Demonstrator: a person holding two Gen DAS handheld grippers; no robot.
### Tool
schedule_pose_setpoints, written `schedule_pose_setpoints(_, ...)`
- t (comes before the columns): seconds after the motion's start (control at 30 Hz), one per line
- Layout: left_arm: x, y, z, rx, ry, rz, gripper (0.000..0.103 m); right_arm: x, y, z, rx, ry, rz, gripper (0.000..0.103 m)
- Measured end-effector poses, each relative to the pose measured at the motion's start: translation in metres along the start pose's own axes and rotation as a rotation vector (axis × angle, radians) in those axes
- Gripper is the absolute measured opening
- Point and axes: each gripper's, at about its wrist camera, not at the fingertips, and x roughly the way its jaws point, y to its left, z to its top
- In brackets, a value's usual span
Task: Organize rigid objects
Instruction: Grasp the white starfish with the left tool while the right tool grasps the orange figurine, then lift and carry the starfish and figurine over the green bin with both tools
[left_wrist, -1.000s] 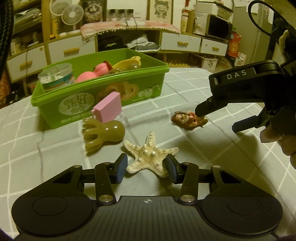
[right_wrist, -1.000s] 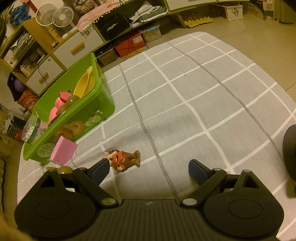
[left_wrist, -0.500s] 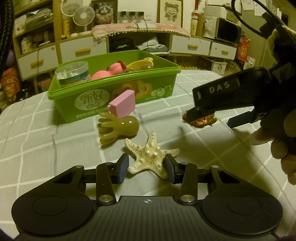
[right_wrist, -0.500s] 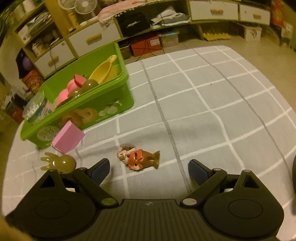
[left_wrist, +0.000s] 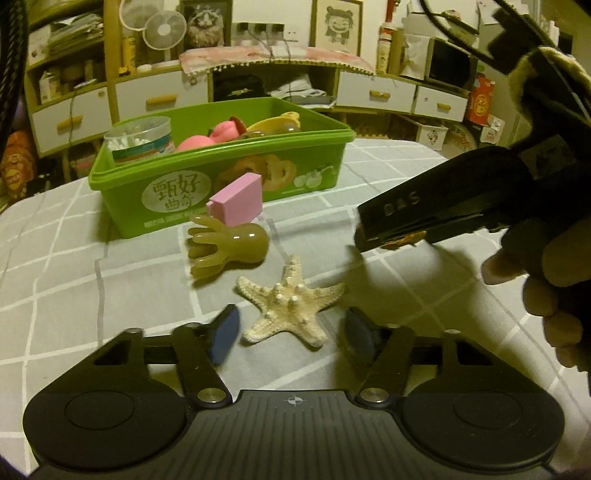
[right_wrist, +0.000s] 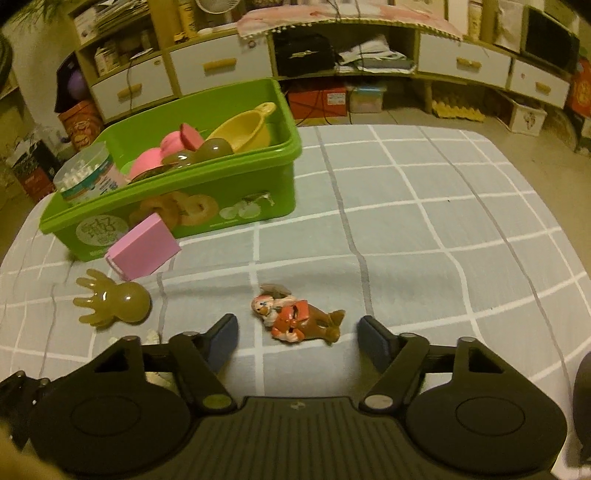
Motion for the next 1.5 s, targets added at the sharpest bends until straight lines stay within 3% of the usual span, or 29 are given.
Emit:
schedule_pose_setpoints(0.07, -0.002, -0.004, -0.001, 0.018, -0.006, -0.009, 0.052, 0.000, 0.002, 0.000, -0.015, -0.004, -0.001, 0.043)
schedule_pose_setpoints(0.17, -0.003, -0.011, -0.002, 0.046, -0.014, 0.006, 0.051, -0.002, 0.003, 0.000, -0.030, -0.007, -0.001, 0.032)
schedule_pose_setpoints(1.0, -0.016, 0.000, 0.012, -0.065, -0.040, -0.021, 0.051, -0.018, -0.003, 0.014, 0.110, 0.033, 0.158, 0.032)
schedule_pose_setpoints(1.5, -0.032, 0.017, 0.043, -0.130, -0.124, -0.027, 0.051, -0.044, -0.011, 0.031, 0.210, -0.017, 0.256, 0.032)
